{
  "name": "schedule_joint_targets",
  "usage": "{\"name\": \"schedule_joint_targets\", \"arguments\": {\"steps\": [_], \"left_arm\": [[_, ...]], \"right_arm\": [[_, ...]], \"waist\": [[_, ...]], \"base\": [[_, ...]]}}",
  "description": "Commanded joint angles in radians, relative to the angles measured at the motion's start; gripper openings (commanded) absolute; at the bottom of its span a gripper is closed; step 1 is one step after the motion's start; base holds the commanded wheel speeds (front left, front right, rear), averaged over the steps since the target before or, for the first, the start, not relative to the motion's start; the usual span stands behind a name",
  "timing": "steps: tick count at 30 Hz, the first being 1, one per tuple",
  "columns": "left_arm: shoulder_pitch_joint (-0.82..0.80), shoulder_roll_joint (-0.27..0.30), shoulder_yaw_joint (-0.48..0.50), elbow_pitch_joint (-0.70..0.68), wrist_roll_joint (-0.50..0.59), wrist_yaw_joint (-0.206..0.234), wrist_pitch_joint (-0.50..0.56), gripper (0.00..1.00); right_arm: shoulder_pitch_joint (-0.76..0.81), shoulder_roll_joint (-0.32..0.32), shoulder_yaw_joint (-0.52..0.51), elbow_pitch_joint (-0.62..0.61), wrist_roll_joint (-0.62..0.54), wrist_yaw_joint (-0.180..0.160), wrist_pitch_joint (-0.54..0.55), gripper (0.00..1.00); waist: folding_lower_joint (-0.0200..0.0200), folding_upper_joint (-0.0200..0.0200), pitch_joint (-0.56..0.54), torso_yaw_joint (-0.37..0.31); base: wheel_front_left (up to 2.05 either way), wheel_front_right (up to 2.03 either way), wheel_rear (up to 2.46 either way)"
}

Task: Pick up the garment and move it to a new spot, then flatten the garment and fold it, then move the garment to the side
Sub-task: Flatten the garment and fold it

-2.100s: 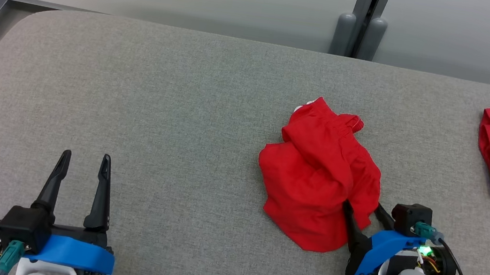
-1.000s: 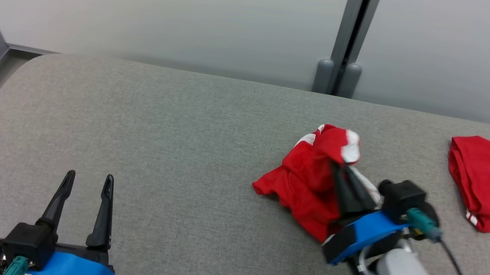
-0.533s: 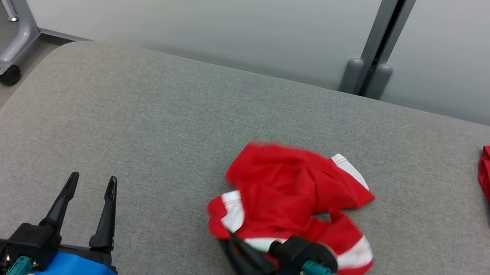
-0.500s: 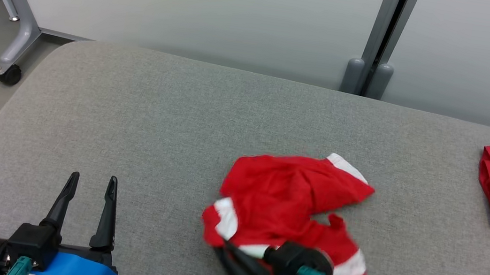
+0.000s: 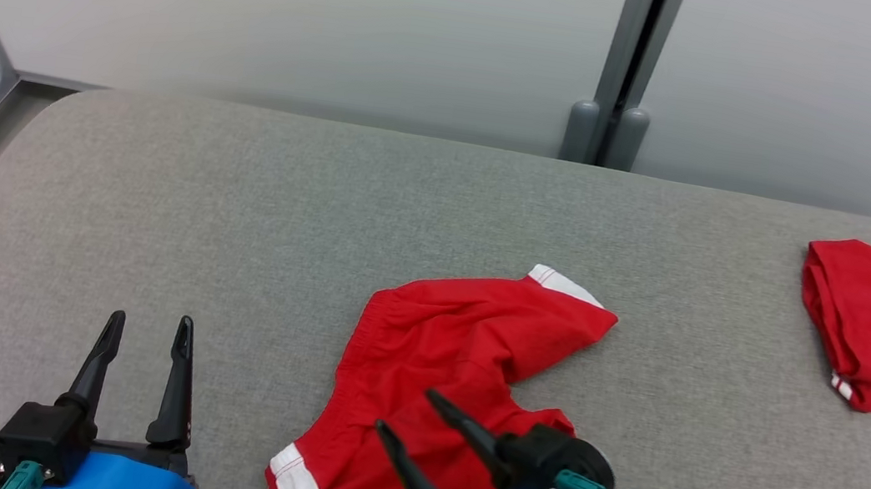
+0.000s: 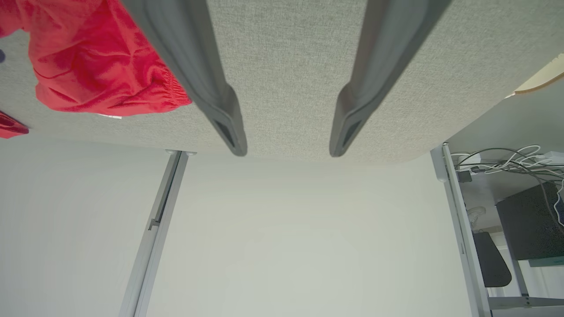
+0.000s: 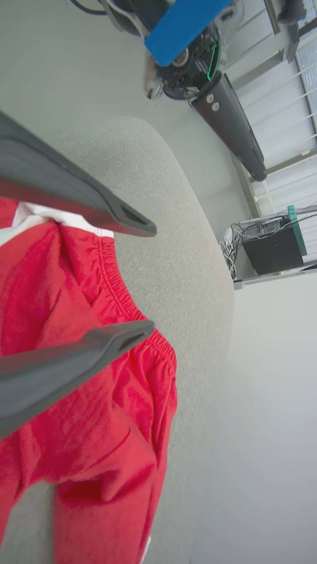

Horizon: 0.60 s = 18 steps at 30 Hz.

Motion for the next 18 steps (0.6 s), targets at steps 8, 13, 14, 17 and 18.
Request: {"name": "schedule_joint_targets", "arguments": {"steps": [8, 13, 14, 17, 18], "left_arm": [[0.034, 0.000, 0.021, -0.009, 0.003, -0.001, -0.004, 1.00], [0.041, -0.002, 0.022, -0.013, 0.005, -0.001, -0.004, 1.00], [0.041, -0.002, 0.022, -0.013, 0.006, -0.001, -0.004, 1.00], [0.038, -0.003, 0.015, -0.014, 0.007, -0.001, -0.004, 1.00], [0.035, -0.003, 0.013, -0.014, 0.006, -0.001, -0.004, 1.00]], "right_arm": [[0.113, -0.035, -0.243, -0.048, -0.094, 0.000, -0.001, 1.00], [0.155, -0.053, -0.360, -0.041, -0.135, 0.000, -0.001, 1.00], [0.160, -0.053, -0.374, -0.039, -0.139, 0.000, -0.001, 1.00], [0.157, -0.053, -0.399, -0.019, -0.156, 0.000, -0.001, 1.00], [0.148, -0.052, -0.403, -0.009, -0.161, 0.000, -0.001, 1.00]], "waist": [[0.0000, 0.0001, -0.040, -0.056], [0.0000, 0.0001, -0.041, -0.068], [0.0000, 0.0001, -0.041, -0.069], [0.0000, 0.0001, -0.039, -0.065], [0.0000, 0.0001, -0.038, -0.063]], "base": [[0.00, 0.00, 0.00], [0.00, 0.00, 0.00], [0.00, 0.00, 0.00], [0.00, 0.00, 0.00], [0.00, 0.00, 0.00]]}}
